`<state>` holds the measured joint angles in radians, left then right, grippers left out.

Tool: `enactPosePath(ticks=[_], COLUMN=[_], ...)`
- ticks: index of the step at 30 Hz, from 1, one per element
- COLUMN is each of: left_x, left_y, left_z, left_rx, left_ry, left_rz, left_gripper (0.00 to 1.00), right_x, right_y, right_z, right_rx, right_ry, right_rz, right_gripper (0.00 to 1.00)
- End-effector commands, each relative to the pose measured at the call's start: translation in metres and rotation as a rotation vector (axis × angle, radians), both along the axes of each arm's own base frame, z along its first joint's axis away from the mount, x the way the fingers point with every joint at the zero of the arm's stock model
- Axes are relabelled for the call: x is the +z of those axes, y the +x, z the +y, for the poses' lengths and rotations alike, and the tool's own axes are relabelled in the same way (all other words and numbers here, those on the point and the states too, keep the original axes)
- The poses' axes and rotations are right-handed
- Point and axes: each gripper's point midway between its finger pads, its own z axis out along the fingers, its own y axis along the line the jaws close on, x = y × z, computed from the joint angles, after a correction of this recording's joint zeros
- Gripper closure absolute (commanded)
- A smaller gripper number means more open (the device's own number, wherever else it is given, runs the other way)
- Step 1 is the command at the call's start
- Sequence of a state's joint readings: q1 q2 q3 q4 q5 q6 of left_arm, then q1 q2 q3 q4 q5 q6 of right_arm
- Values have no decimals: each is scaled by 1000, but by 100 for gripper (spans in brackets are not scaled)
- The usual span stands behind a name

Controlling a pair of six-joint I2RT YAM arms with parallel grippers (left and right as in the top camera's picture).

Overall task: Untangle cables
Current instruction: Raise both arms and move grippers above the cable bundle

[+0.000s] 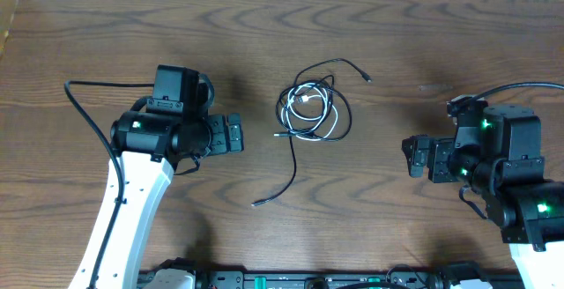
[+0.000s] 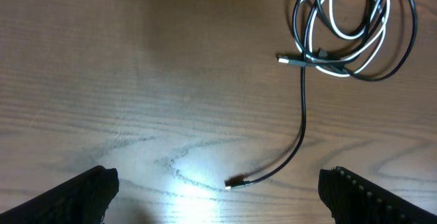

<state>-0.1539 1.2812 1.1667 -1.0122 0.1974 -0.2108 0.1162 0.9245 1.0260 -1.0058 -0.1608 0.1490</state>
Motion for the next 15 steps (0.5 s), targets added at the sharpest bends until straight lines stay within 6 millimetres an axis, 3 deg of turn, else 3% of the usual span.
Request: enactPosePath(ticks=[1, 6, 15], left_x=[8, 15, 31], left_y=[7, 20, 43], left_z=[-3, -6, -31], left_rx=[3, -1, -77], left_ry=[-10, -20, -9], left_rz=[-34, -97, -203], left_gripper=[1, 0, 1], right_x=[9, 10, 12], right_y=[1, 1, 6], right_z=[-1, -1, -5], right_rx=[1, 1, -13], right_ry=[-5, -4, -20], right_rz=[-29, -30, -53], right_gripper=[1, 1, 1])
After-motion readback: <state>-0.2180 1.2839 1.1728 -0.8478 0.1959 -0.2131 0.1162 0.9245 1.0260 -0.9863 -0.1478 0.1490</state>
